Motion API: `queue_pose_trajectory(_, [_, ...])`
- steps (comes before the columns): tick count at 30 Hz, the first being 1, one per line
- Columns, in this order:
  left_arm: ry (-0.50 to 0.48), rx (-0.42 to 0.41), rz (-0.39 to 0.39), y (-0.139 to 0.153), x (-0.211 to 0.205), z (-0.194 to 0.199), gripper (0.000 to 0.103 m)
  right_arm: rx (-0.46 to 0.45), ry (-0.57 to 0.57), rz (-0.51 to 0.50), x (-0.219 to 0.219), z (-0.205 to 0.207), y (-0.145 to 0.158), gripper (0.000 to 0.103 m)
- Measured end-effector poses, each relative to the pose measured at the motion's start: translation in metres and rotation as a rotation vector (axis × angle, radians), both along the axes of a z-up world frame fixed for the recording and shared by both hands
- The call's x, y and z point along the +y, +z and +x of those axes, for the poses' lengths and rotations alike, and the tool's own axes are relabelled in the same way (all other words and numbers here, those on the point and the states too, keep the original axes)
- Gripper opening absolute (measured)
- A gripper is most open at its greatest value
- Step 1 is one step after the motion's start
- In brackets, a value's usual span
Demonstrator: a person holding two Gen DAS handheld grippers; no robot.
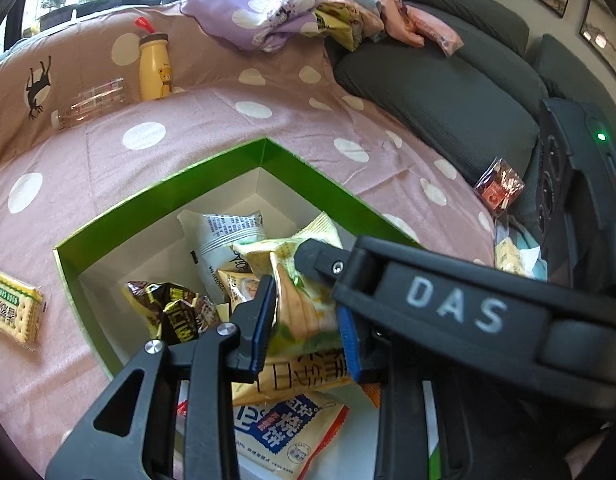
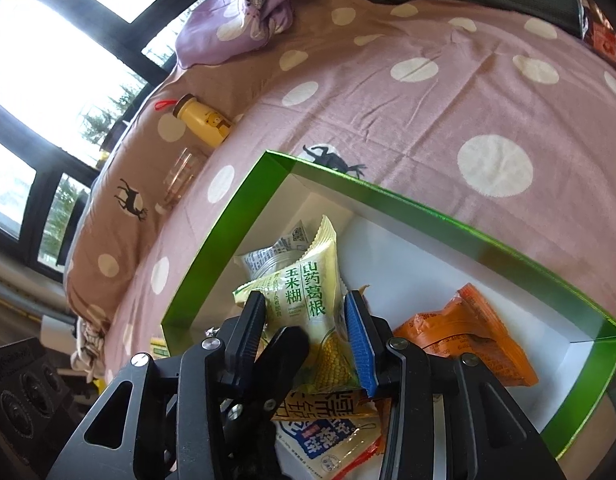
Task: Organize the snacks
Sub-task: 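Carry the corn snack bag into the green box and open the right tool, then withdraw the right tool from the box toward the soda cracker pack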
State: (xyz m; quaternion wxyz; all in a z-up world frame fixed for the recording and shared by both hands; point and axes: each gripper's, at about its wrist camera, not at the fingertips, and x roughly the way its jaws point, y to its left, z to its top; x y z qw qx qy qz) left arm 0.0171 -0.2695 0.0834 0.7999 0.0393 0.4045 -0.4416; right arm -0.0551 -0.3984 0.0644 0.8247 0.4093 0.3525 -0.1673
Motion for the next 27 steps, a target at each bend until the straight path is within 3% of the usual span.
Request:
queue_pose_trajectory(6, [0.05, -0.036, -0.038, 0.018, 0.033, -0.006, 0.036, -0.092, 0.011, -0.084, 0.013, -0.004, 0.022, 0.064])
queue_pose_trajectory(9, [0.086, -0.074, -0.05, 0.029, 0.059, -0.014, 0.05, -0.104, 0.009, -0.118, 0.019, -0.003, 0.028, 0.072])
queue_pose_trajectory(11, [0.11, -0.081, -0.063, 0.032, 0.075, -0.017, 0.067, -0.112, 0.017, -0.131, 0.023, -0.001, 0.03, 0.078])
queue_pose_trajectory(18, [0.295, -0.089, -0.052, 0.031, 0.144, -0.023, 0.073, -0.153, 0.065, -0.172, 0.042, 0.003, 0.038, 0.085])
queue_pose_trajectory(23, [0.441, -0.132, -0.025, 0.027, 0.187, -0.023, 0.086, -0.146, 0.106, -0.205, 0.057, 0.009, 0.04, 0.085])
queue_pose_trajectory(27, [0.516, -0.121, -0.007, 0.014, 0.214, -0.017, 0.086, -0.13, 0.143, -0.246, 0.074, 0.016, 0.041, 0.086])
